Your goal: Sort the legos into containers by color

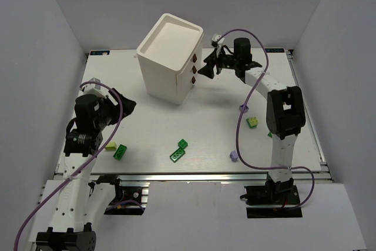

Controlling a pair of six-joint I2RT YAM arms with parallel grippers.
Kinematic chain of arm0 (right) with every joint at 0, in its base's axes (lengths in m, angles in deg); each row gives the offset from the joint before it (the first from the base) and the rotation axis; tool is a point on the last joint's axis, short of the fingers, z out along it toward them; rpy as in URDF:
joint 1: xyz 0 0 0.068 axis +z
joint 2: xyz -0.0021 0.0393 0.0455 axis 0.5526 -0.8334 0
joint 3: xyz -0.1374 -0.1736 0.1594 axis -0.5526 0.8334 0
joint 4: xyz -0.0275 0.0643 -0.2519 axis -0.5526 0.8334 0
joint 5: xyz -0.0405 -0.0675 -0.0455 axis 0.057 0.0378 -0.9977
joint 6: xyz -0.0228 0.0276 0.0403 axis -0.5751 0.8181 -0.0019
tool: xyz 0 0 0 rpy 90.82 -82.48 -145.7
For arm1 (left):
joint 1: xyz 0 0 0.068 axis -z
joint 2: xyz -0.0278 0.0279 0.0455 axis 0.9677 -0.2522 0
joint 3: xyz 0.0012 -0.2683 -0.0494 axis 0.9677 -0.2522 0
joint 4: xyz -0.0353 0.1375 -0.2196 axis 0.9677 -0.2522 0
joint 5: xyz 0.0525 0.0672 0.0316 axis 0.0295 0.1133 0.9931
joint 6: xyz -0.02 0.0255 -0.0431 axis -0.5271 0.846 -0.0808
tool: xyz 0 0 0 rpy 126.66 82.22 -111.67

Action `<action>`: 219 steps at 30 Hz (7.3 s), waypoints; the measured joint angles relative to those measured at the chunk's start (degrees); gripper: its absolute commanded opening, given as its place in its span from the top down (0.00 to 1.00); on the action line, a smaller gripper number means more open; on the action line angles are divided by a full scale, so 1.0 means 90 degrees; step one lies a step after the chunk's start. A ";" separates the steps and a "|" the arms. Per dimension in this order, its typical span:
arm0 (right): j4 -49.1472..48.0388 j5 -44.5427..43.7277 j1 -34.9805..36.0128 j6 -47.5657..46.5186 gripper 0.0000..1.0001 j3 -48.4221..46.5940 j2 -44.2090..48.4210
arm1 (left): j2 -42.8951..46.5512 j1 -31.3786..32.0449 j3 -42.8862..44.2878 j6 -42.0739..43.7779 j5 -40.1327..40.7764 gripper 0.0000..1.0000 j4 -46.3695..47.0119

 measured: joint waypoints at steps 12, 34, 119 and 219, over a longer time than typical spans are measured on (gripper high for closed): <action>-0.1270 0.0202 0.0007 0.0483 0.23 -0.0772 -0.0585 | -0.0262 0.0000 -0.0107 -0.0061 0.0000 0.16 0.0204; -0.1627 0.0226 0.0143 0.0661 0.57 -0.0833 -0.0758 | -0.0396 0.0000 -0.0204 -0.0061 -0.0002 0.16 0.0454; 0.1413 -0.0236 -0.1353 -0.1073 0.13 0.4449 0.5168 | -0.8954 -0.0789 0.4930 -0.1666 0.2837 0.53 -0.0772; 0.6477 -0.3645 -0.2761 -0.3934 0.13 0.3840 0.3706 | -0.1195 0.3436 0.1435 0.0517 0.0495 0.13 0.0454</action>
